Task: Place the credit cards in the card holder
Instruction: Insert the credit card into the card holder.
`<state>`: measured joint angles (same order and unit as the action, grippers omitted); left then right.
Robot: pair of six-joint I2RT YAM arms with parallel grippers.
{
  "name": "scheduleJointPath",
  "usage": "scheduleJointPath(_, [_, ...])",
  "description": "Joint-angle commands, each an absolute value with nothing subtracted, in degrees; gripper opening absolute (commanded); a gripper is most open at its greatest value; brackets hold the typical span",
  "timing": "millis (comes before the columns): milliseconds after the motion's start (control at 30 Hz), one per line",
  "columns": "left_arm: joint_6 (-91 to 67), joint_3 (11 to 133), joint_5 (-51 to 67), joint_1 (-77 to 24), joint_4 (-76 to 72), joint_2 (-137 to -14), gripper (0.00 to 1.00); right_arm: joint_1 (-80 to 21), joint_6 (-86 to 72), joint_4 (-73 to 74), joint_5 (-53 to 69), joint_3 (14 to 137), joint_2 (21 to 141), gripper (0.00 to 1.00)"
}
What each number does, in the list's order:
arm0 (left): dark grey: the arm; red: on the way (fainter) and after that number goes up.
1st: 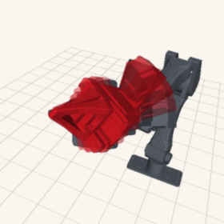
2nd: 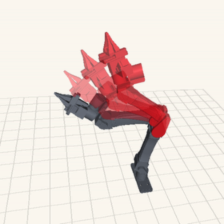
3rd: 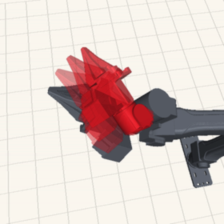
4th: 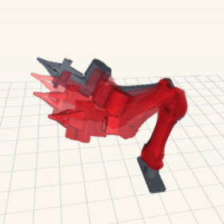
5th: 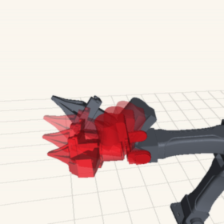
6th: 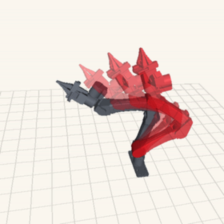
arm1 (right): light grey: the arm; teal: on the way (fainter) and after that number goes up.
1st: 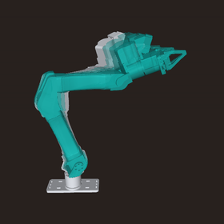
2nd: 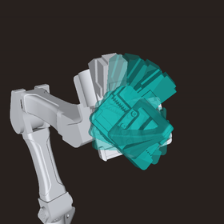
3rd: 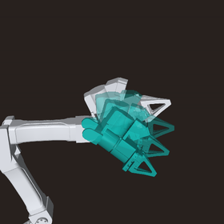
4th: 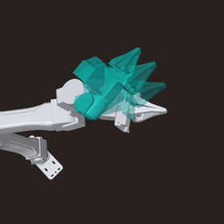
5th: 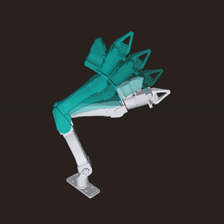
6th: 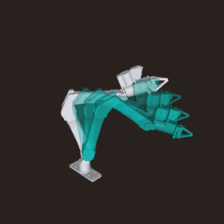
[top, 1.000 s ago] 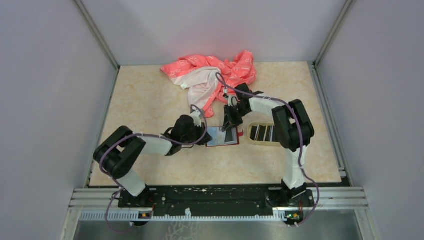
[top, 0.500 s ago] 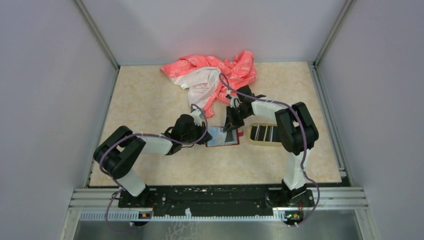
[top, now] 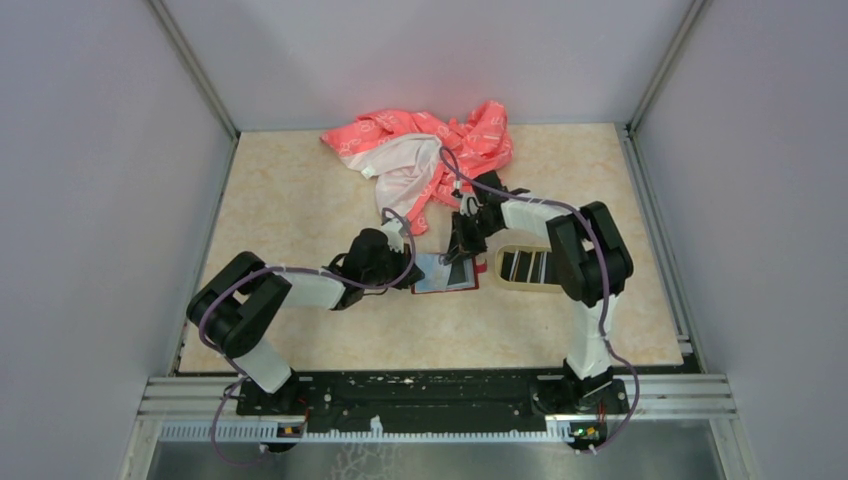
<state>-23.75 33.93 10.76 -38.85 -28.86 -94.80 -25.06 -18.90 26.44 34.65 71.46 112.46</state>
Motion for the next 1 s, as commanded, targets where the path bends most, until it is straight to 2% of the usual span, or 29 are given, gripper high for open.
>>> scheduleJointPath(0, [-22.5, 35.1, 10.4, -38.5, -28.9, -95.1, 0.10, -26.1, -17.7, 31.9, 30.7, 71.4, 116.7, 0.00])
scheduleJointPath(167, [-22.5, 35.1, 10.5, -38.6, -28.7, -95.4, 0.10, -26.1, -16.0, 32.1, 31.7, 73.4, 118.0, 0.01])
scheduleJointPath(533, [-24.2, 35.1, 11.6, -38.4, -28.6, -94.3, 0.14, -26.1, -5.5, 35.8, 33.3, 79.2, 120.5, 0.15])
scheduleJointPath(633, [-25.6, 35.3, 13.8, -38.4, -28.0, -92.1, 0.17, -26.1, -4.3, 35.9, 33.4, 79.6, 120.4, 0.18])
scheduleJointPath(800, [-30.4, 35.7, 18.9, -39.5, -29.6, -88.8, 0.29, -26.1, -3.7, 36.0, 33.4, 79.7, 120.2, 0.19])
scheduleJointPath(967, [-32.6, 39.2, 17.3, -44.7, -29.8, -89.1, 0.35, -26.0, -3.7, 36.0, 33.6, 79.7, 120.6, 0.20])
